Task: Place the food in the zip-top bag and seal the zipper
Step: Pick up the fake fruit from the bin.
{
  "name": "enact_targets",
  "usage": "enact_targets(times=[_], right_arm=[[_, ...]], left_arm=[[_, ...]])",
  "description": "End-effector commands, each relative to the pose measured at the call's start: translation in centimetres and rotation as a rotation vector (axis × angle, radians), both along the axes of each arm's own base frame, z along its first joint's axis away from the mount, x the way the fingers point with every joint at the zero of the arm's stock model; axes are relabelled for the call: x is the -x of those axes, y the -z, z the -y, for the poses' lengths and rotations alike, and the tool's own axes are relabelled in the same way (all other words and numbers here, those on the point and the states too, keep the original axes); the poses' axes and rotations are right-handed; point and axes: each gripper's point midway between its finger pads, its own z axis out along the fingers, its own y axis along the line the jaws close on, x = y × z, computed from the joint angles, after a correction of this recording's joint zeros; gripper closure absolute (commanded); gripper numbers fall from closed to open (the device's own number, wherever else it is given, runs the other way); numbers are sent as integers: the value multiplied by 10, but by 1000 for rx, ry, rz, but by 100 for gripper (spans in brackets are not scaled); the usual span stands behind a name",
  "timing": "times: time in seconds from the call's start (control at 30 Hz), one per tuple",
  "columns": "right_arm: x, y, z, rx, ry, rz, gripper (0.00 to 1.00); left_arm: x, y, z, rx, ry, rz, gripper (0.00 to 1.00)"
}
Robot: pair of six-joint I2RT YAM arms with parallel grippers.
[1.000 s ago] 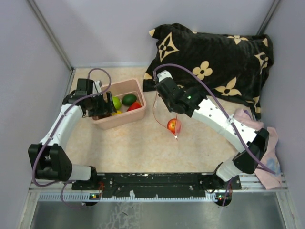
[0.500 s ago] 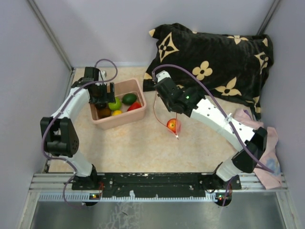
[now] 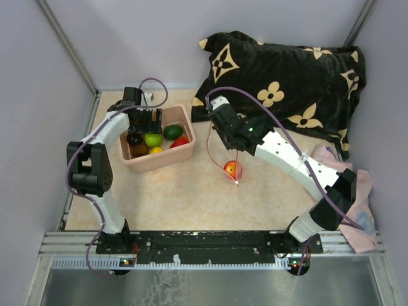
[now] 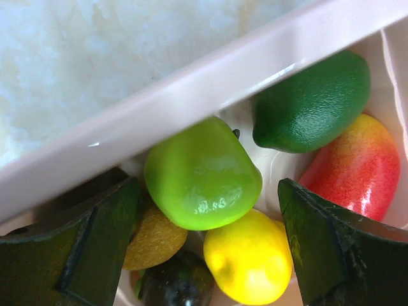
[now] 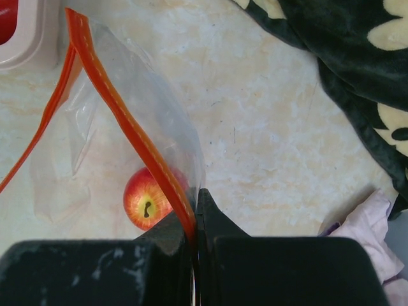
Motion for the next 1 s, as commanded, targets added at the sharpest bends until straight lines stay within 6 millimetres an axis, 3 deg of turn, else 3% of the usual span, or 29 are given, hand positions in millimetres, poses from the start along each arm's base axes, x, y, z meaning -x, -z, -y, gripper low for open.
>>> enact_targets(times=[0.0,0.2,0.37,0.5,0.73,0.83,0.97], right_arm=[[-9,-7,-5,-34,-11,25,100],[-8,7,-3,-47,-4,-2,100],[-8,11,0,-56,3,-5,100],[-7,8,0,-61,-2,-11,100],[-4,3,2,-75,4,-7,100],[-5,-2,4,-75,9,6,100],[-8,-7,7,-68,23,27,100]], left_arm=[[-12,13,12,17,73,2,5],[-9,50,17,34,71,-84,6],[-11,56,14,16,53,-73,8],[-18,40,15,31,37,-28,19],[-20,-7,19,80,20,118,45],[-17,-22,22,104,22,144,53],[-4,-40,31,169,28,162,56]])
